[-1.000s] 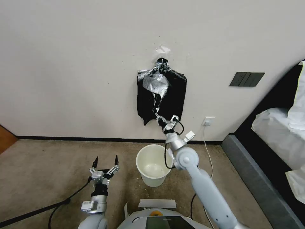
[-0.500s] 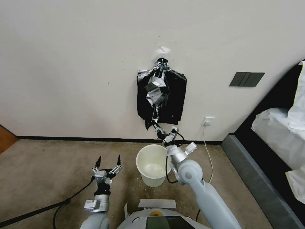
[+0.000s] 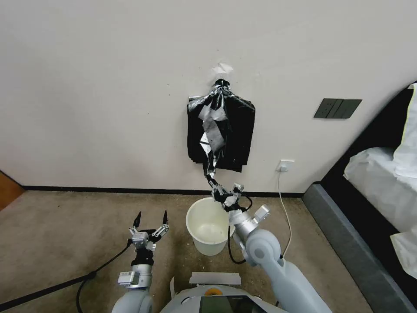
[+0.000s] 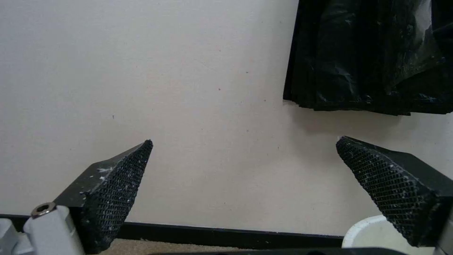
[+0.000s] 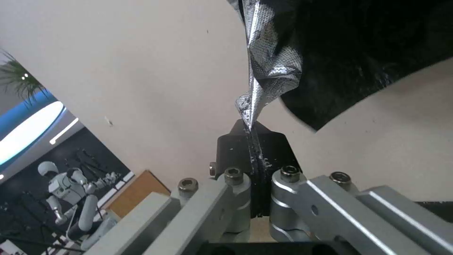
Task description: Place a trash bag onto the trash bin.
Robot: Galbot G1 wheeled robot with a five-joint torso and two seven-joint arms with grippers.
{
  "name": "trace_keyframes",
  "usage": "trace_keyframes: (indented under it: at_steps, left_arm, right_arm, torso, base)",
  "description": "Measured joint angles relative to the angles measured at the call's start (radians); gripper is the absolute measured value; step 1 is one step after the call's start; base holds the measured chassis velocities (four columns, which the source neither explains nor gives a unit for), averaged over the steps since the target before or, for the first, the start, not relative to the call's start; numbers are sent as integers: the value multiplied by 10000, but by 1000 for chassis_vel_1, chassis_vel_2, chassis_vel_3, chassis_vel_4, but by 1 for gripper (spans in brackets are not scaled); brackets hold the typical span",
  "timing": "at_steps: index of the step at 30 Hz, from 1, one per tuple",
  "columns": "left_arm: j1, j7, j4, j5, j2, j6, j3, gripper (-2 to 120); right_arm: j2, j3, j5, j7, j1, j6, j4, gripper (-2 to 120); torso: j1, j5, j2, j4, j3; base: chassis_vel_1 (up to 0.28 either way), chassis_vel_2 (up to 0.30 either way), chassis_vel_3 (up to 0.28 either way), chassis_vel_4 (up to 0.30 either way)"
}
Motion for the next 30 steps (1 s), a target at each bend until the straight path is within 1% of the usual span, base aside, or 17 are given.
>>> trace_keyframes:
  at_steps: [6, 7, 9, 11, 15, 16, 17, 18, 19, 21, 22, 23, 24, 25, 28, 29, 30]
  left_arm:
    - [-31, 0, -400, 13, 204, 145, 185, 100]
    - [-103, -1, -655, -2, 426, 280, 329, 100]
    - [-138, -3, -738, -8, 505, 318, 363, 100]
    - [-295, -6, -1046, -60, 882, 494, 484, 100]
    - [-355, -7, -1140, -98, 1036, 556, 520, 100]
    - [-618, -13, -1453, -375, 1650, 782, 668, 100]
    - [-733, -15, -1579, -593, 1916, 896, 741, 100]
    - [-733, -15, -1579, -593, 1916, 896, 741, 100]
    - [-1004, -28, -1822, -1105, 2387, 1167, 904, 100]
    - [-1004, -28, -1822, -1105, 2387, 1167, 904, 100]
    - [-1493, -102, -2111, -2031, 3111, 1589, 1136, 100]
    - [-1860, -208, -2239, -2575, 3523, 1833, 1261, 100]
    - [-1860, -208, -2239, -2575, 3523, 1833, 1261, 100]
    - [-2306, -331, -2359, -3223, 4044, 2158, 1372, 100]
    - [-2306, -331, -2359, -3223, 4044, 2158, 1372, 100]
    - [-3257, -627, -2610, -4423, 5226, 2793, 1448, 100]
    - [-3257, -627, -2610, -4423, 5226, 2793, 1448, 100]
  right_arm:
    - [-182, -74, -403, -138, -183, 37, 40, 0]
    - [-307, -92, -573, -189, -198, 58, 54, 0]
    - [-343, -95, -629, -206, -204, 66, 55, 0]
    - [-478, -110, -876, -280, -281, 107, 65, 0]
    - [-520, -116, -970, -300, -338, 136, 74, 0]
    - [-644, -117, -1265, -370, -497, 203, 107, 0]
    - [-688, -112, -1349, -377, -527, 217, 123, 0]
    - [-688, -112, -1349, -377, -527, 217, 123, 0]
    - [-744, -105, -1400, -367, -533, 225, 162, 0]
    - [-744, -105, -1400, -367, -533, 225, 162, 0]
    - [-781, -70, -1397, -239, -423, 237, 198, 0]
    - [-784, -44, -1375, -140, -328, 240, 225, 0]
    - [-784, -44, -1375, -140, -328, 240, 225, 0]
    - [-787, -3, -1259, -14, -173, 237, 277, 0]
    - [-787, -3, -1259, -14, -173, 237, 277, 0]
    - [-874, -165, -933, 172, 382, 193, 340, 0]
    - [-874, -165, -933, 172, 382, 193, 340, 0]
  torso:
    - [0, 0, 0, 0, 1]
    - [0, 0, 0, 0, 1]
    - [0, 0, 0, 1, 1]
    - [0, 0, 0, -1, 1]
    - [0, 0, -1, 0, 1]
    - [0, -1, -1, -2, 1]
    - [0, -1, -1, 0, 1]
    - [0, -1, -1, 0, 1]
    - [0, -2, -2, 0, 1]
    - [0, -2, -2, 0, 1]
    - [0, -1, -1, 1, 1]
    - [1, 0, -1, 0, 1]
    - [1, 0, -1, 0, 1]
    - [0, -3, -2, -3, 1]
    - [0, -3, -2, -3, 1]
    - [1, 0, -2, 10, 1]
    - [1, 0, -2, 10, 1]
  base:
    - [0, 0, 0, 0]
    - [0, 0, 0, 0]
    - [0, 0, 0, 0]
    - [0, 0, 0, 0]
    - [0, 0, 0, 0]
    - [0, 0, 0, 0]
    - [0, 0, 0, 0]
    - [0, 0, 0, 0]
    - [0, 0, 0, 0]
    - [0, 0, 0, 0]
    - [0, 0, 0, 0]
    - [0, 0, 0, 0]
    - [0, 0, 0, 0]
    - [0, 0, 0, 0]
    - [0, 0, 0, 0]
    - [0, 0, 0, 0]
    - [0, 0, 0, 0]
